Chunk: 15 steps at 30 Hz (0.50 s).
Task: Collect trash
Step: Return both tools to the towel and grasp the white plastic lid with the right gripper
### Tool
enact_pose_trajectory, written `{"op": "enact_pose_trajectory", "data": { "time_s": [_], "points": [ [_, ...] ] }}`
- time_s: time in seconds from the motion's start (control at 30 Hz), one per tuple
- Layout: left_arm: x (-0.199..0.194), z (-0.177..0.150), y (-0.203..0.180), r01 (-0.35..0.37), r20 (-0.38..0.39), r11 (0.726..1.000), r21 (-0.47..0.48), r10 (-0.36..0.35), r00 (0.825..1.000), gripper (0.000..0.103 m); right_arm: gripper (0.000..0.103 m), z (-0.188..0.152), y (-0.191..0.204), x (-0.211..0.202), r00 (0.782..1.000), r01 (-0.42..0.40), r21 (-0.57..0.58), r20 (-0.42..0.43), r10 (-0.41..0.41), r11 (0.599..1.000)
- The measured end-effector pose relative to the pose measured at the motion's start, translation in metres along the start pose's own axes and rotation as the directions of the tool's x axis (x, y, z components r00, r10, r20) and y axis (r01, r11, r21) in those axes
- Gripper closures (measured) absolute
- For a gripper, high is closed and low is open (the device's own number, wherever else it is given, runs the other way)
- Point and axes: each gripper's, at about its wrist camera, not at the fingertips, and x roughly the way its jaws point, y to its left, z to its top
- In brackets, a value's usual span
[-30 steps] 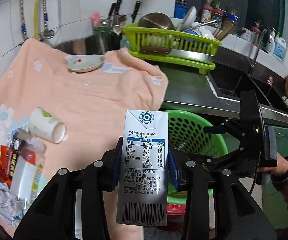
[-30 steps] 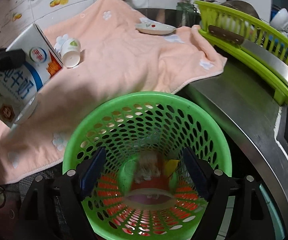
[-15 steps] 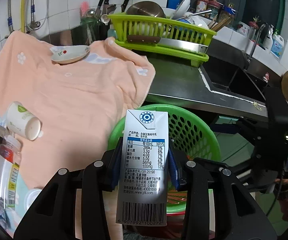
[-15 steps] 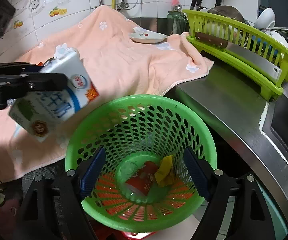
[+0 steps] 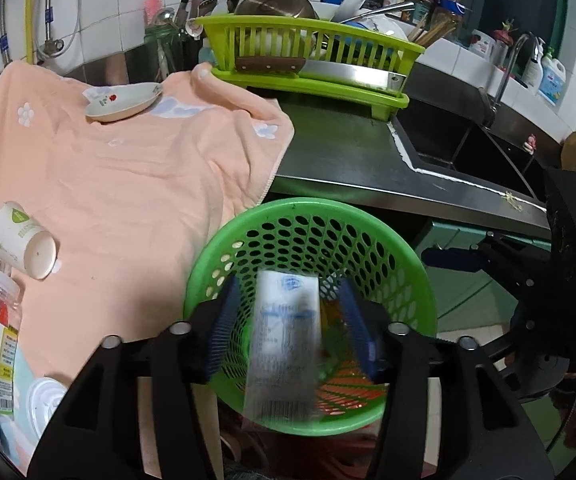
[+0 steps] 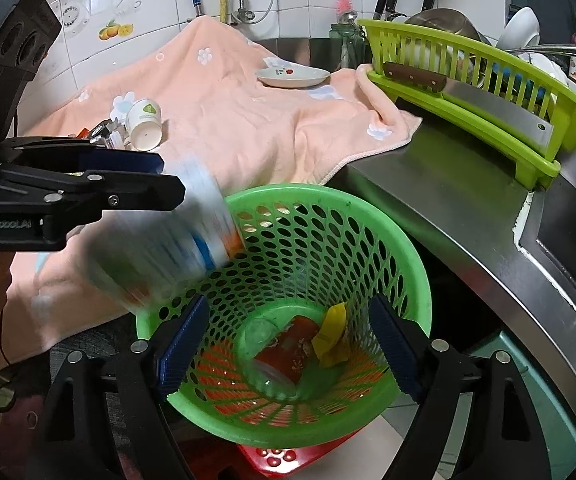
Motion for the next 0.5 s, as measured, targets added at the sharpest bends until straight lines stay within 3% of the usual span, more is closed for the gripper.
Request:
{"op": "enact_pose_trajectory", "data": {
  "time_s": [0.5],
  "points": [
    [-0.04,-0.008,0.025,-0.093,0.04,0.995,-0.023,0.094,0.995,0.046,0.024,0.01,0.017,-0.001,0.999,-0.037,-0.026,0.018,0.038,0.999]
  ]
}}
